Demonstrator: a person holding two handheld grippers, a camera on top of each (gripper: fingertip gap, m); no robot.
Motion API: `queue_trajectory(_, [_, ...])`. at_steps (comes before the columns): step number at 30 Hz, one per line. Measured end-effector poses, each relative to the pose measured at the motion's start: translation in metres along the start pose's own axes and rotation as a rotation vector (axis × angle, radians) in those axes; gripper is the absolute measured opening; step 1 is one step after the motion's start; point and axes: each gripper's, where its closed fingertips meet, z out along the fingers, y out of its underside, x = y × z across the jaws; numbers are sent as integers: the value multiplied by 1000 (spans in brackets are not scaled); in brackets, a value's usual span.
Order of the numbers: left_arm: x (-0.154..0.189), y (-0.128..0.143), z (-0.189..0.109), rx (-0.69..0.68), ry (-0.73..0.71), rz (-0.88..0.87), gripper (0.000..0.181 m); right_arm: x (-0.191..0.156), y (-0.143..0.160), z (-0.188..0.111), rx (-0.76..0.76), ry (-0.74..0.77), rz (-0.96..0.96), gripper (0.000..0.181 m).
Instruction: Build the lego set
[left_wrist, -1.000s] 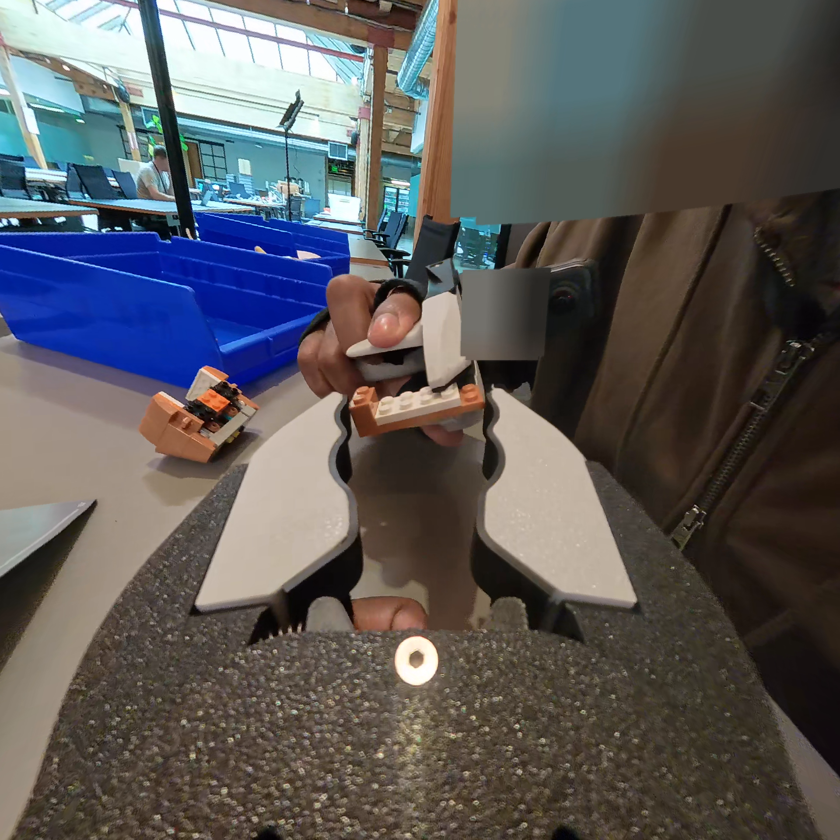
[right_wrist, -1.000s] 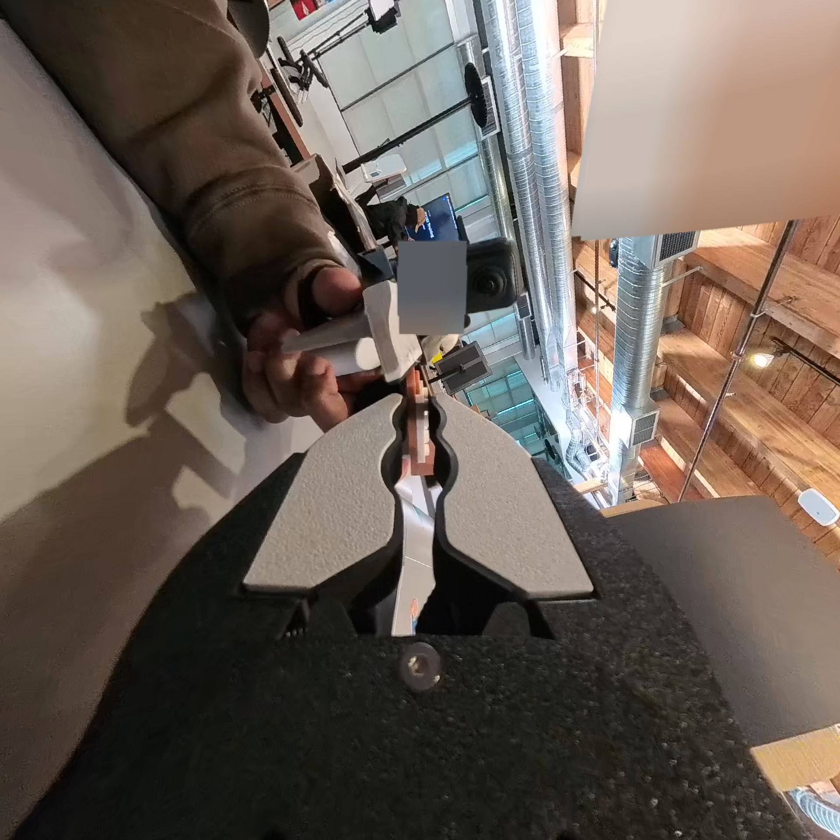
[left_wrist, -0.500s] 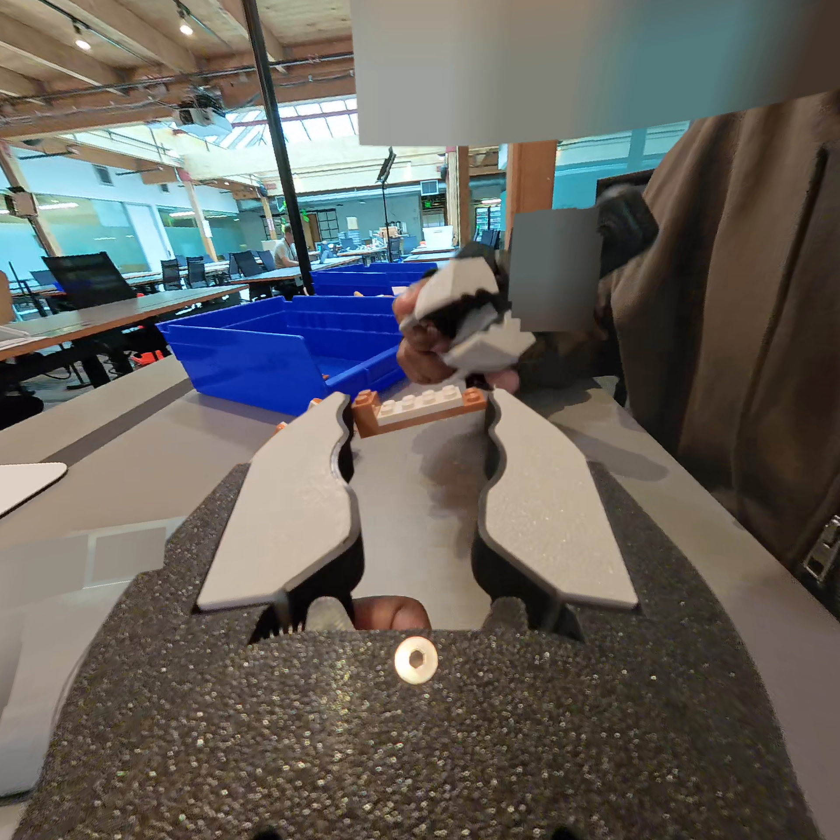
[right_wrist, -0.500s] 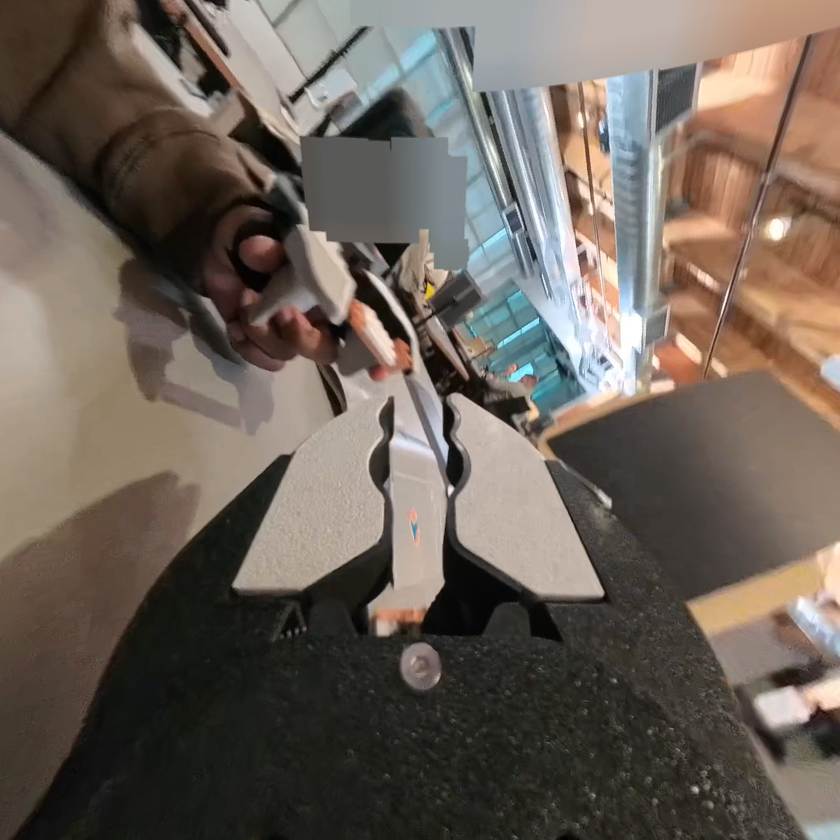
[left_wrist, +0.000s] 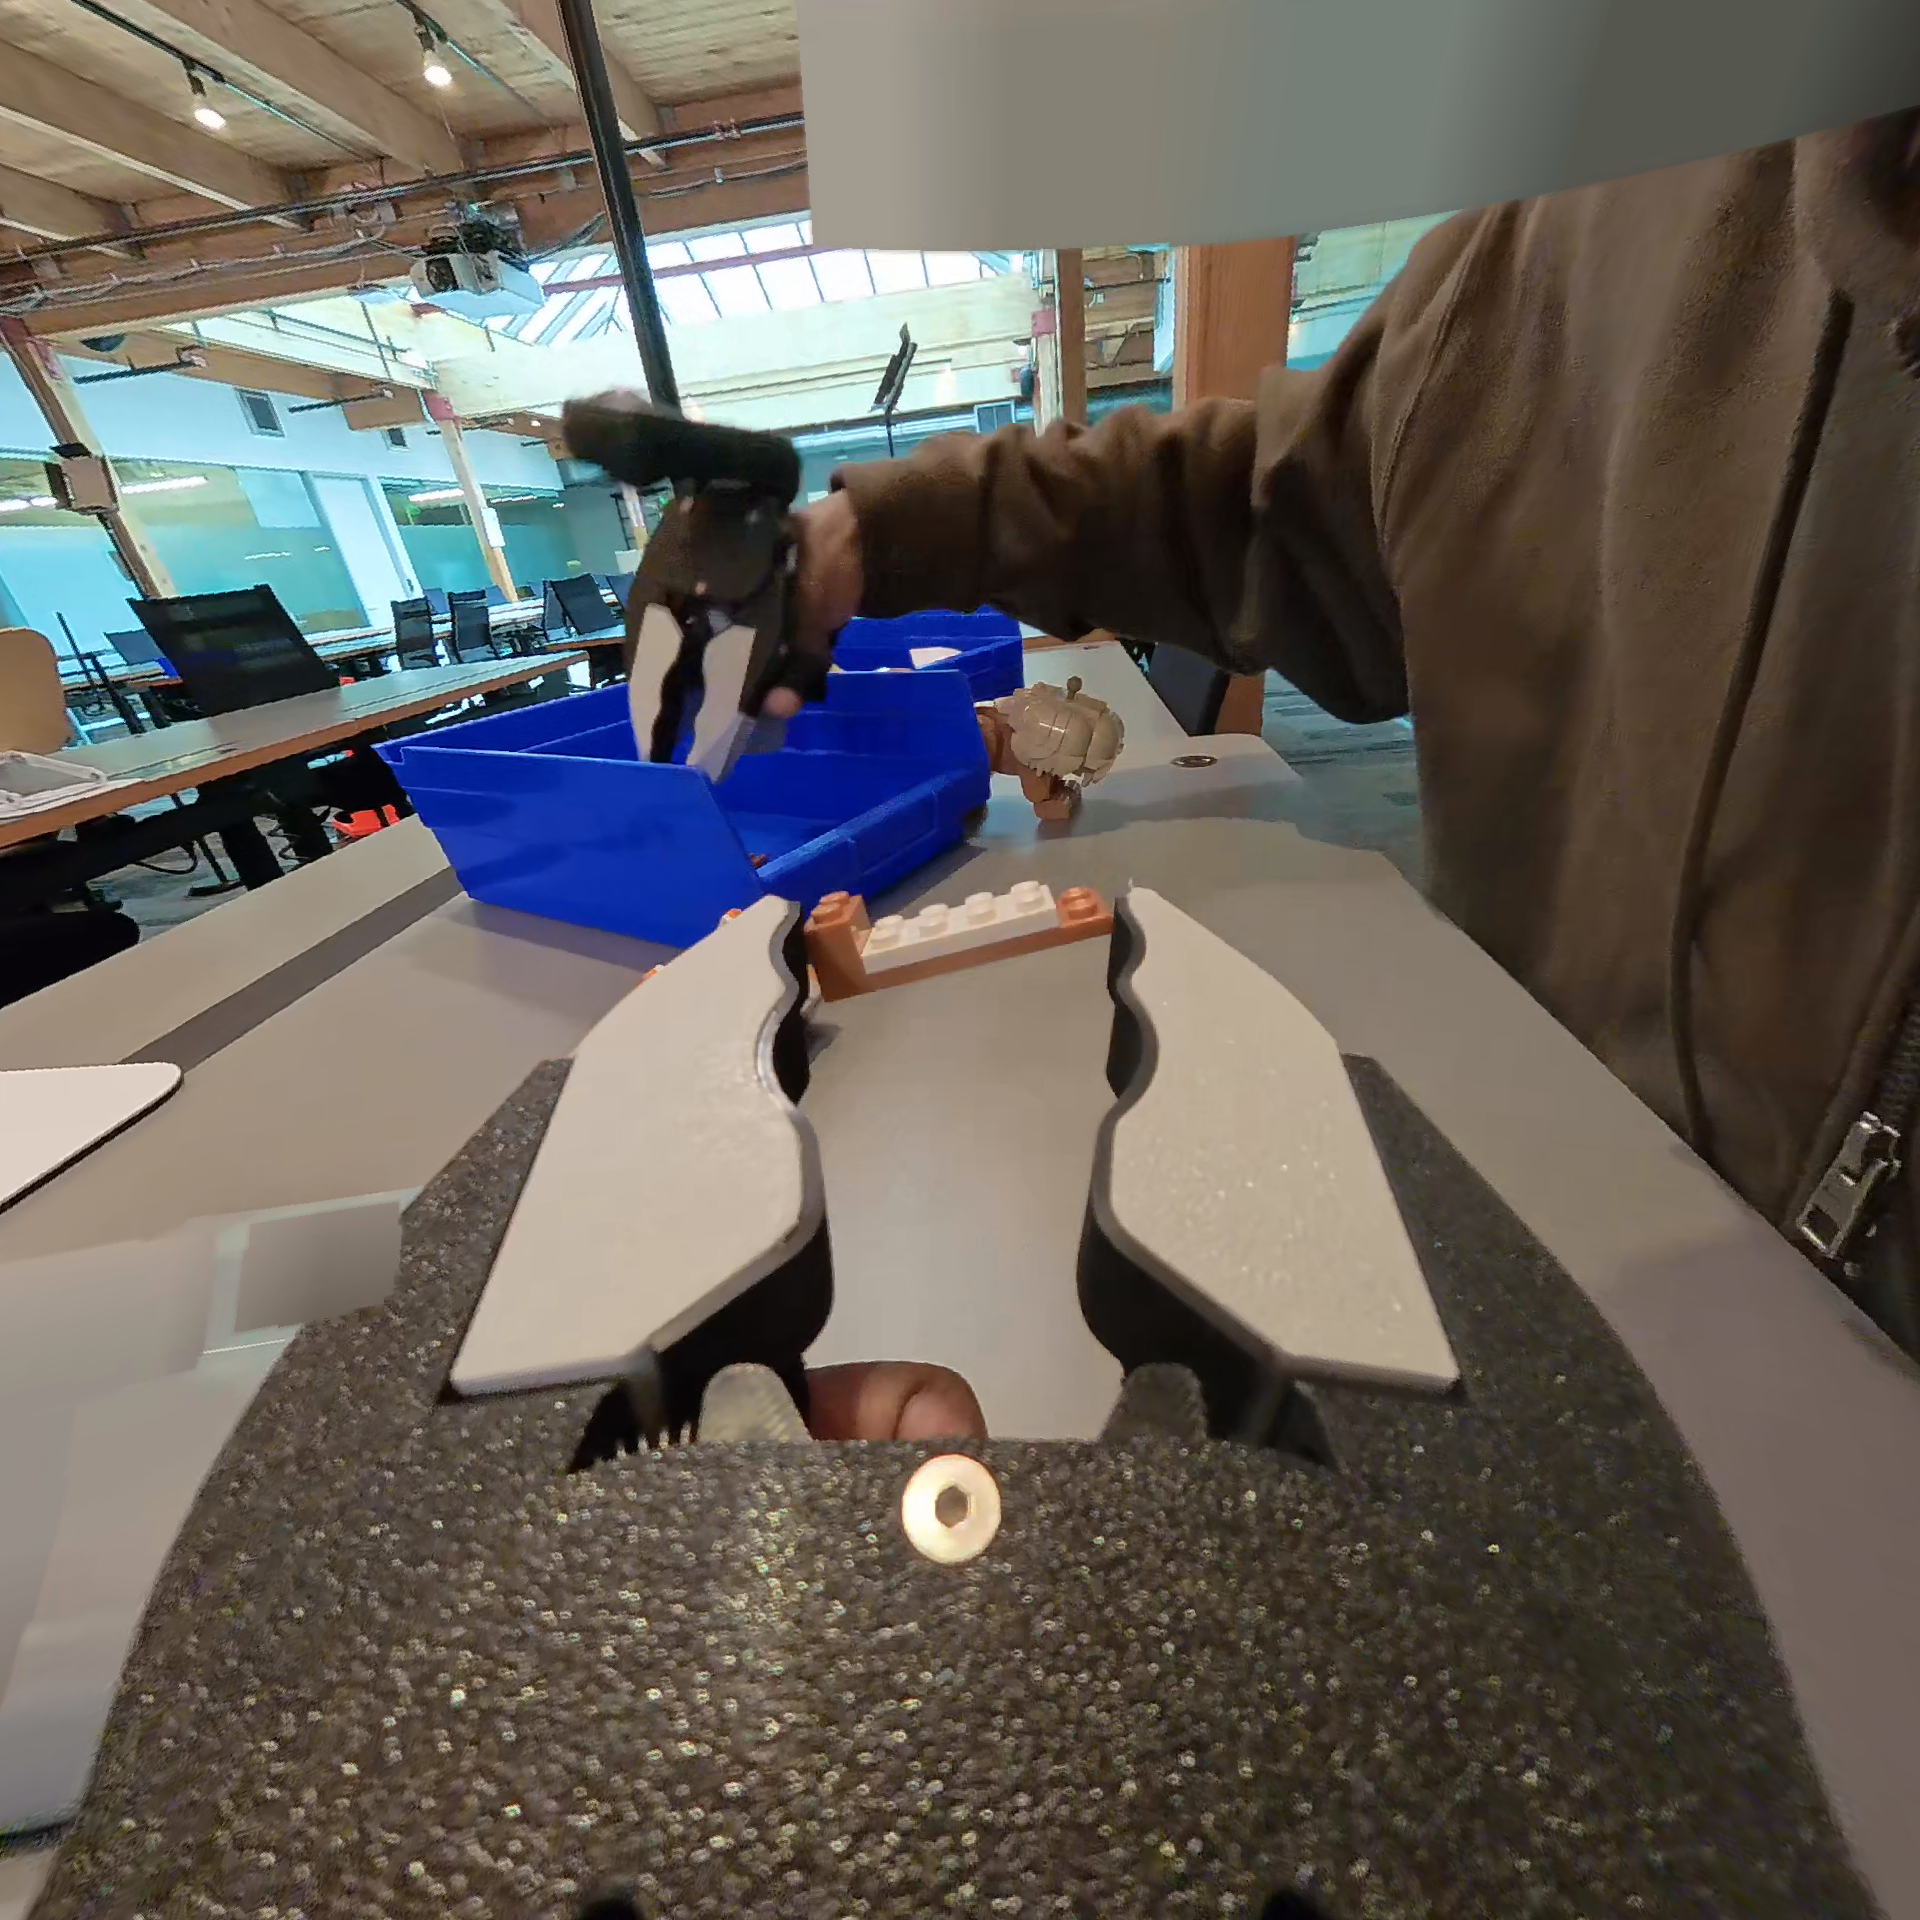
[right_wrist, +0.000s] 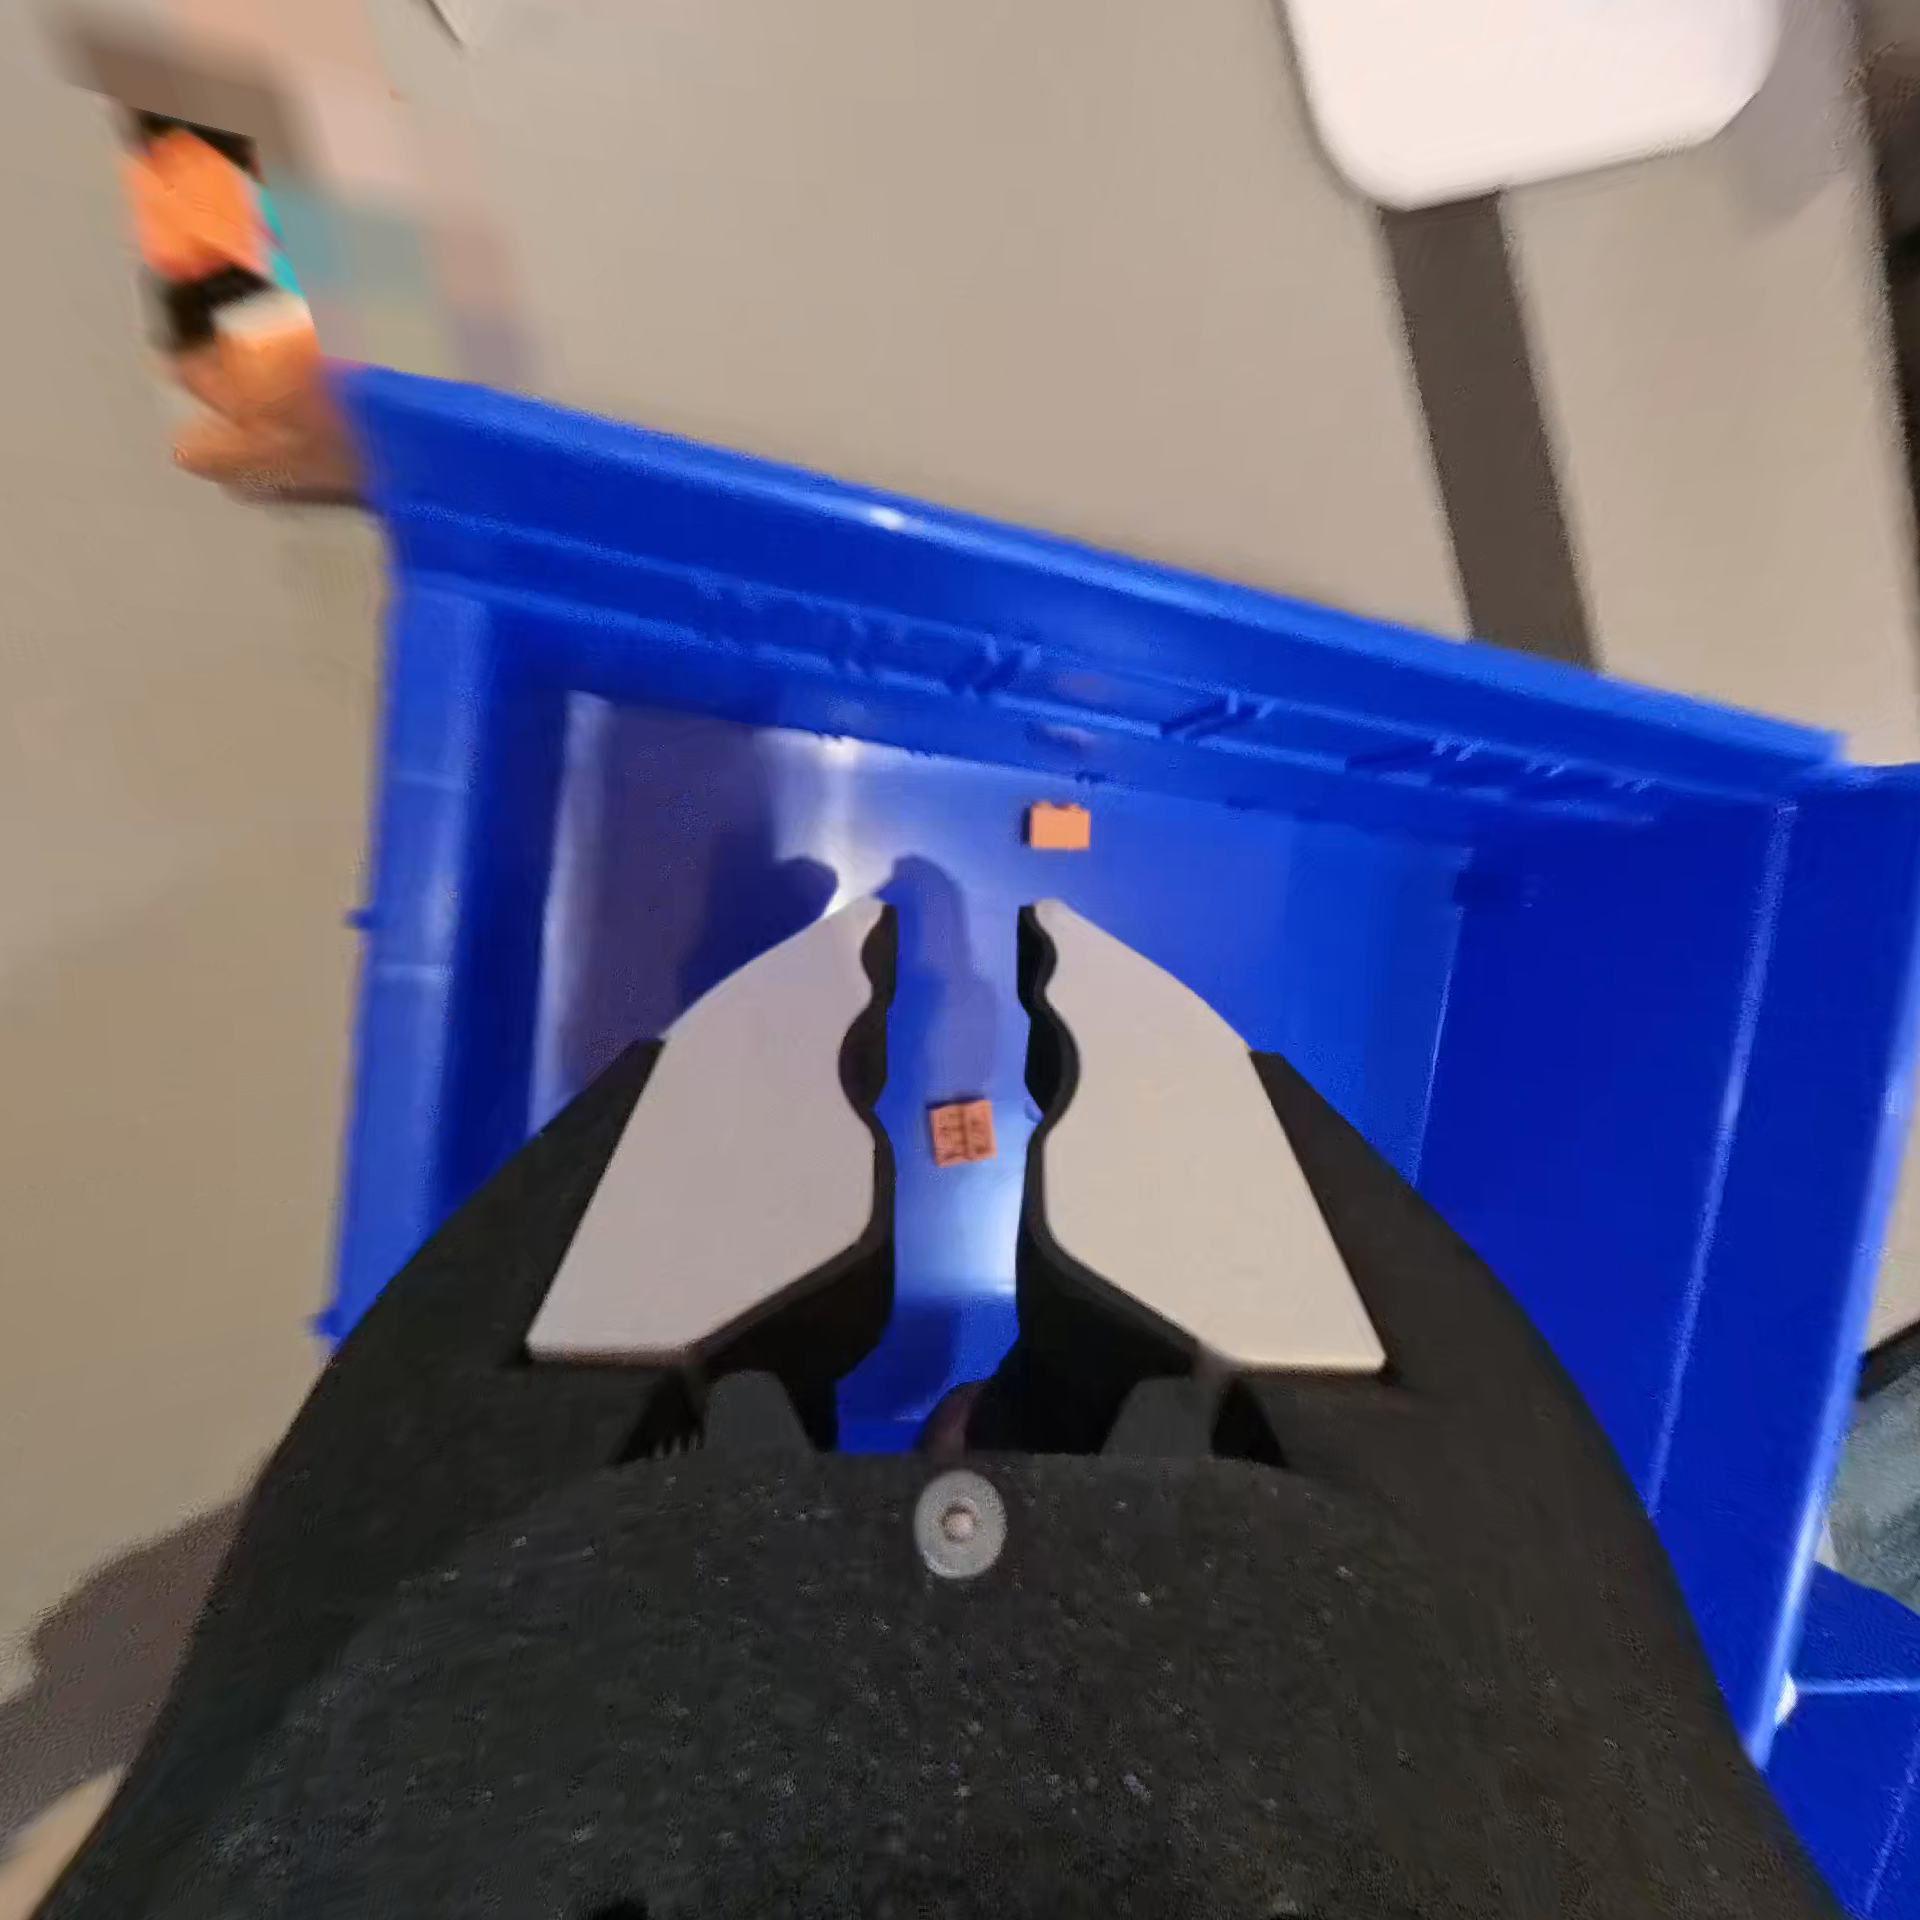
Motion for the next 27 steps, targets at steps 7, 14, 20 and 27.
queue_trajectory(7, [-6,13,-3,-73,-25,22,56,18,7,55,-132,-140,70,32])
queue_trajectory(14, [-10,39,-5,-297,-29,96,56,15,13,67,-194,-156,125,27])
queue_trajectory(20, [-14,66,-9,-483,-60,101,56,14,13,43,-171,-49,128,16])
queue_trajectory(27, [-3,106,-19,-768,-12,90,56,-26,-26,-30,79,105,154,16])
